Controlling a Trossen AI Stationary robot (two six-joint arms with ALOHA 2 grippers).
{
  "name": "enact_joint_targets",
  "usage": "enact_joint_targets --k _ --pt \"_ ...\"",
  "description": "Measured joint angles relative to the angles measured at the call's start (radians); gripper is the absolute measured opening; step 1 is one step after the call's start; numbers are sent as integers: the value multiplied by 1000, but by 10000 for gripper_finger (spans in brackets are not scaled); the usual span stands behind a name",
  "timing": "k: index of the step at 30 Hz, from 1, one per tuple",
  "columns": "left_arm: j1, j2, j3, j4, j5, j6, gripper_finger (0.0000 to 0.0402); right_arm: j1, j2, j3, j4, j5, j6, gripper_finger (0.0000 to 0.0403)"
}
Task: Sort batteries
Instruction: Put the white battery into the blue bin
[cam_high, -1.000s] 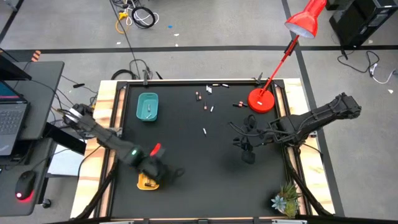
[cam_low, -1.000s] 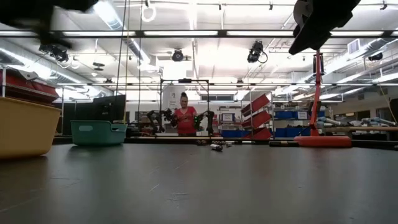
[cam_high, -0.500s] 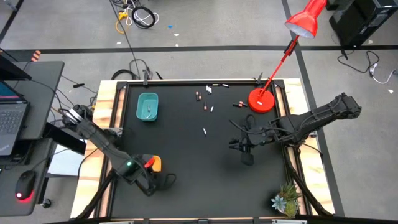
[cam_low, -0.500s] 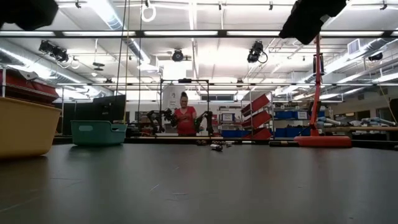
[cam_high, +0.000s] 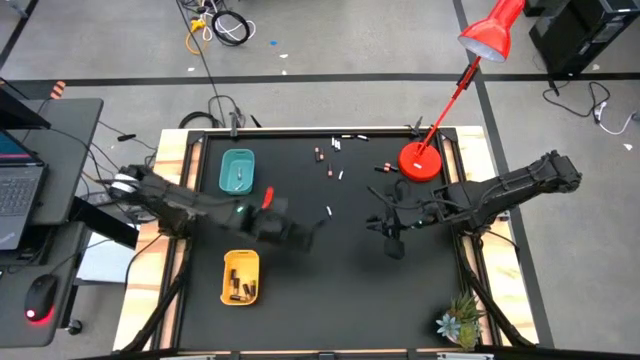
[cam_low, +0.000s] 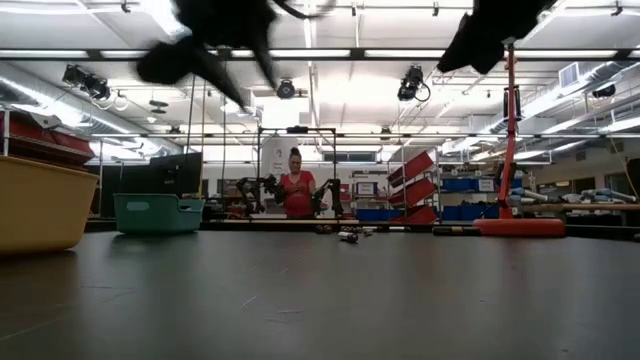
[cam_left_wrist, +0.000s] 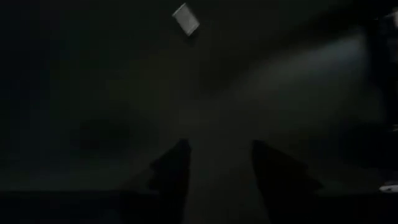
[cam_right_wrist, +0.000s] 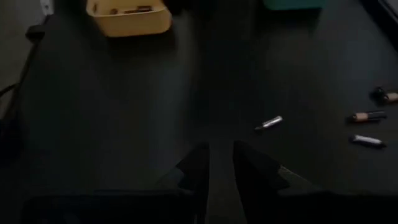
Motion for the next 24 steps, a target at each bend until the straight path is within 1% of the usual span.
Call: enact_joint_targets --k 2,6,8,11,13,15,19,22,24 --pt "62 37 0 99 29 93 171 -49 2 0 -1 -38 -7 79" --pt "180 118 0 223 143 191 170 -149 2 0 5 -30 -9 77" --pt "230 155 0 247 188 256 170 -195 2 0 1 -28 22 77" --pt "277 196 0 258 219 392 170 -241 2 0 -38 -49 85 77" --pt "299 214 0 258 240 499 170 -256 6 0 -59 -74 100 78" --pt "319 226 0 259 267 574 170 -262 6 0 -94 -76 106 79" --pt "367 268 0 261 373 648 170 -263 5 0 -117 -77 198 77" --pt "386 297 0 275 378 647 170 -258 5 0 -93 -77 282 75" --pt "390 313 0 296 369 628 170 -256 5 0 -79 -75 297 75"
